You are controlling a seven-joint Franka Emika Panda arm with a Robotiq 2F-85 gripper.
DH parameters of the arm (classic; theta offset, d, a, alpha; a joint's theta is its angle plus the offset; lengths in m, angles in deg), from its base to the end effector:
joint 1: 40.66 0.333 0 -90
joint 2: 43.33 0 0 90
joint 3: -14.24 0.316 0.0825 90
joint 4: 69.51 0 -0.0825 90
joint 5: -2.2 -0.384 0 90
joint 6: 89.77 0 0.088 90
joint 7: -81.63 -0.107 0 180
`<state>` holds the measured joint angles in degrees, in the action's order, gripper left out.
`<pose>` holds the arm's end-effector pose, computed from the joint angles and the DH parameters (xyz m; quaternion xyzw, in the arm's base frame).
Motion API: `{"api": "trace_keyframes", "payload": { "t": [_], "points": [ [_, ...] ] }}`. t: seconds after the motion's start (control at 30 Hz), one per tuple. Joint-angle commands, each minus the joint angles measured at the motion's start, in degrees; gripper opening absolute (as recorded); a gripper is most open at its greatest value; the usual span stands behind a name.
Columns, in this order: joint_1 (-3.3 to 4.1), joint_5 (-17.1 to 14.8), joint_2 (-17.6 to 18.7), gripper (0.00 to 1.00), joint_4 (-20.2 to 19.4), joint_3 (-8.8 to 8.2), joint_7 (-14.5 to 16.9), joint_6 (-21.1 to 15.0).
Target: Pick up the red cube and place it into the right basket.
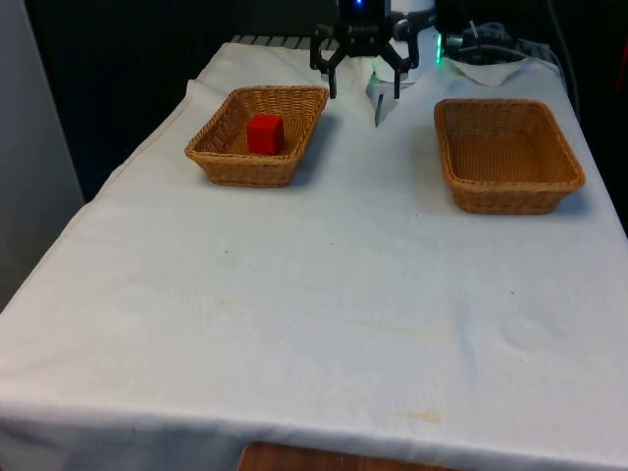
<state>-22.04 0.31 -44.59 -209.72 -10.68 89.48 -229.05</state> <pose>0.4756 -0.0521 0.3079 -0.9999 -0.0011 -0.0037 0.0151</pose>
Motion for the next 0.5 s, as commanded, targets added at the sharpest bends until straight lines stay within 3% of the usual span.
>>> {"api": "trace_keyframes", "payload": {
  "t": [0.0,0.17,0.4,0.47],
  "points": [
    [0.17,0.06,0.40,1.00,0.46,0.23,-0.97,0.29],
    [0.11,0.00,0.23,1.00,0.52,0.92,-1.83,0.00],
    [0.40,0.63,1.03,1.00,1.55,2.75,-5.56,0.17],
    [0.23,0.06,0.57,1.00,1.20,2.81,-4.70,0.00]
  ]
}}
